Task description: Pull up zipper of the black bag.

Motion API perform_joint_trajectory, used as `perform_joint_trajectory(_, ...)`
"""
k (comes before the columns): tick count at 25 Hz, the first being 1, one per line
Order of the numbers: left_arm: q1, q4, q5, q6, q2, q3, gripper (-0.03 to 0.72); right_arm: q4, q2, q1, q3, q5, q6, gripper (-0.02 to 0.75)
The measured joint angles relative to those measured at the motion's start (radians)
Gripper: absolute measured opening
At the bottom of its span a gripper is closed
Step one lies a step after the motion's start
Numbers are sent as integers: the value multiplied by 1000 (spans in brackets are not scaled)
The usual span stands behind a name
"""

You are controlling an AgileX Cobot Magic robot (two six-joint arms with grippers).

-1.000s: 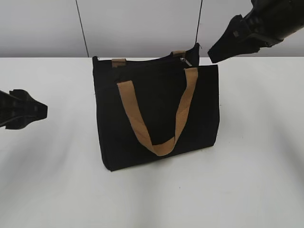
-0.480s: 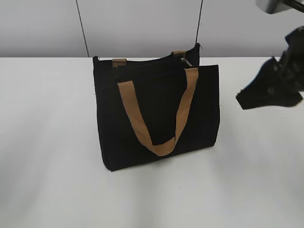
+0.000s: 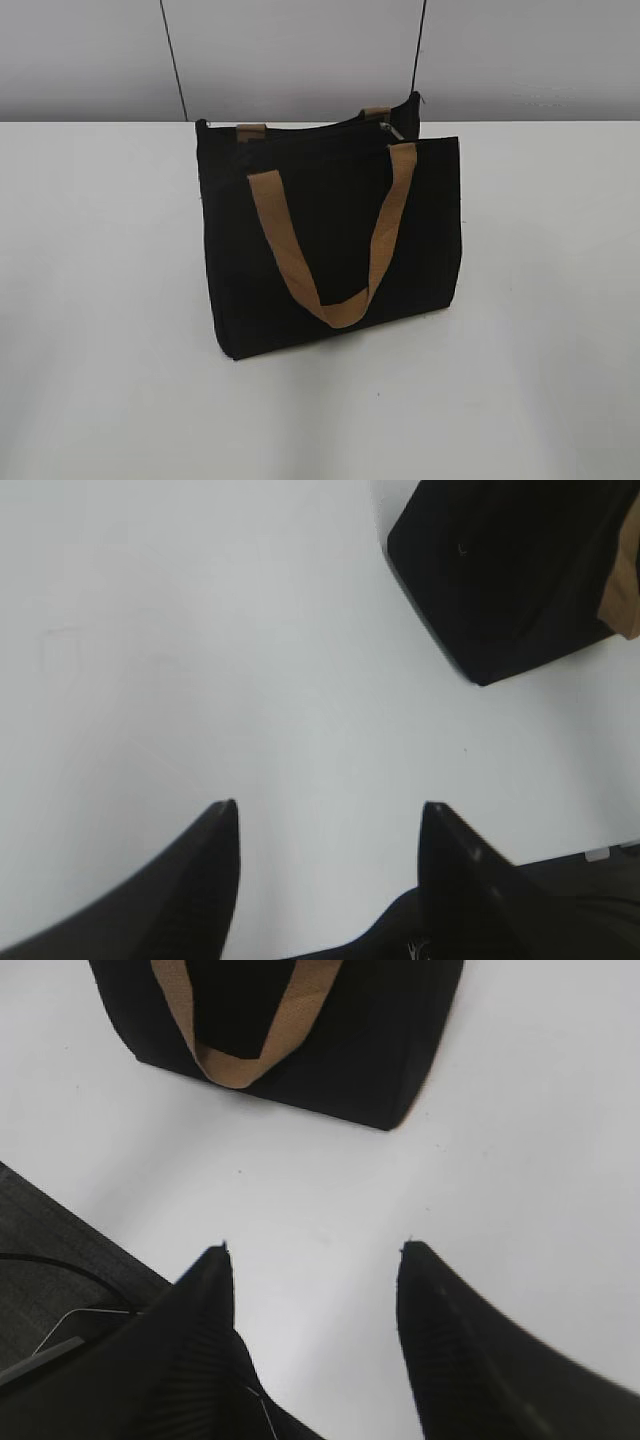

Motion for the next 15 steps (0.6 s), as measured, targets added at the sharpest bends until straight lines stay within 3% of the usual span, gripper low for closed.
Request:
perform_joint_trajectory(8,0,25,90,-2,-240,26,428,-166,-367,0,128,125,247,412)
perform_joint_trajectory(15,0,32,78,-2,-336,42,428,-228,-557,0,240,149,308,404)
